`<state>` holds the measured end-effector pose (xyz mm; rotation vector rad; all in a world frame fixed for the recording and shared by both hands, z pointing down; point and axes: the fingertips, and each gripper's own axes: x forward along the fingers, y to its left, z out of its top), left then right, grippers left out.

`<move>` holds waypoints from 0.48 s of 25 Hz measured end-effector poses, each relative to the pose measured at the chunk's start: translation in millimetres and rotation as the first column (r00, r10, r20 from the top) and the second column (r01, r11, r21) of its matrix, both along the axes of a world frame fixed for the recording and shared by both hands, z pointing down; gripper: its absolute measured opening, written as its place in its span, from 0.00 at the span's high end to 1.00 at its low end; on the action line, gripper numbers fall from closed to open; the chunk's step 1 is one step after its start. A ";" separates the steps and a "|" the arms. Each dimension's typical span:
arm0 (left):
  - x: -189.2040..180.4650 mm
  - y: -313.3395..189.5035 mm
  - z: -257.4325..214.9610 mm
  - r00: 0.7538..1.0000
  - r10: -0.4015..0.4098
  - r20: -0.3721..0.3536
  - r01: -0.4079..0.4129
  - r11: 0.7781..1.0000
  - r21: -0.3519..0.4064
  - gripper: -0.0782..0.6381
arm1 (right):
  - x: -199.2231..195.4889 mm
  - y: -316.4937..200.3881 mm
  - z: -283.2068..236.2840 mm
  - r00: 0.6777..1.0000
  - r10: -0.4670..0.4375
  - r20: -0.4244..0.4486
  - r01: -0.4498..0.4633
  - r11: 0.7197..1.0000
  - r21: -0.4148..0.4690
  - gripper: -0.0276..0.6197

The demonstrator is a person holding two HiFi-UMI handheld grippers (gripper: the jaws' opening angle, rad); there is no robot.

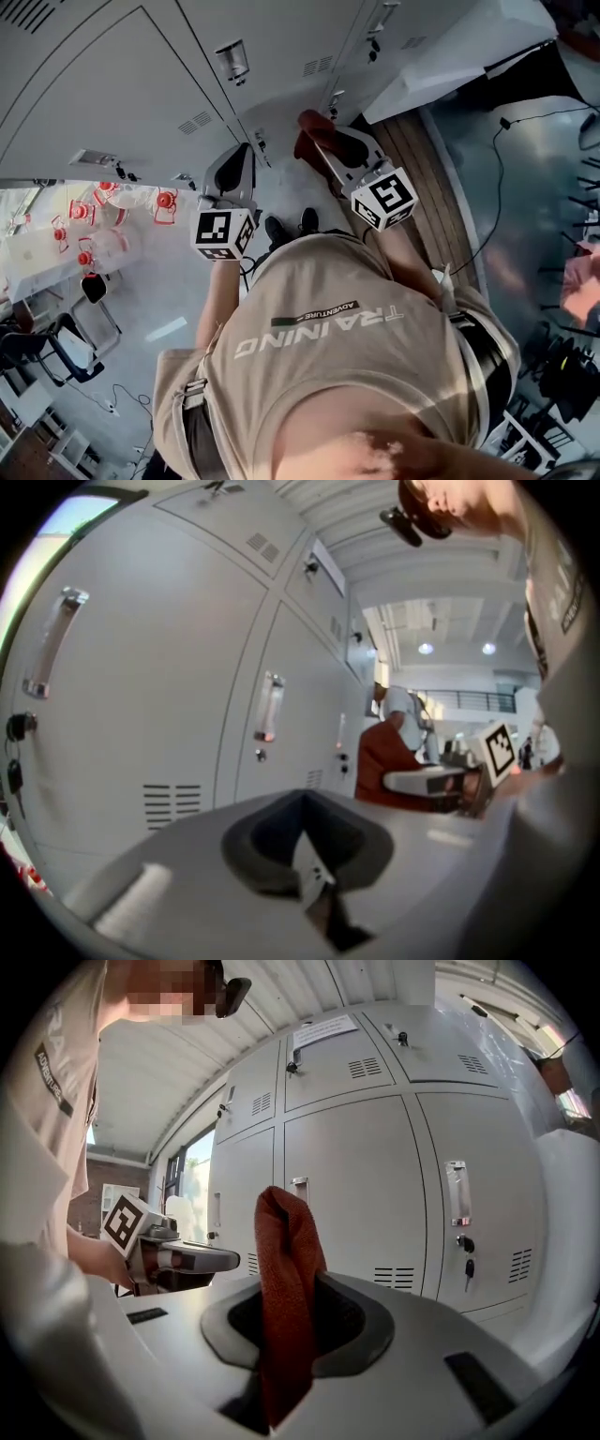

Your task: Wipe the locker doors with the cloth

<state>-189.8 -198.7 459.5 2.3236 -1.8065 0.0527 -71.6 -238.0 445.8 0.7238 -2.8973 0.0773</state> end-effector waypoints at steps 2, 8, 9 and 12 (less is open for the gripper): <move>-3.8 1.4 6.1 1.000 0.003 0.000 -0.003 1.000 -0.011 0.88 | -5.5 2.7 5.1 1.000 -0.009 0.000 0.009 1.000 -0.016 0.86; 6.5 -5.7 6.2 0.998 0.056 0.012 -0.056 0.998 -0.008 0.88 | -5.9 6.2 8.8 0.998 0.032 -0.057 -0.029 0.999 0.039 0.86; 9.0 -6.8 5.4 0.998 0.068 0.013 -0.068 0.998 -0.008 0.88 | -5.8 7.6 8.9 0.998 0.041 -0.045 -0.040 0.999 0.032 0.86; 15.7 -8.1 -2.7 0.996 0.092 0.020 -0.092 0.996 0.001 0.88 | -5.1 12.2 5.1 0.999 0.042 -0.022 -0.042 0.999 0.008 0.86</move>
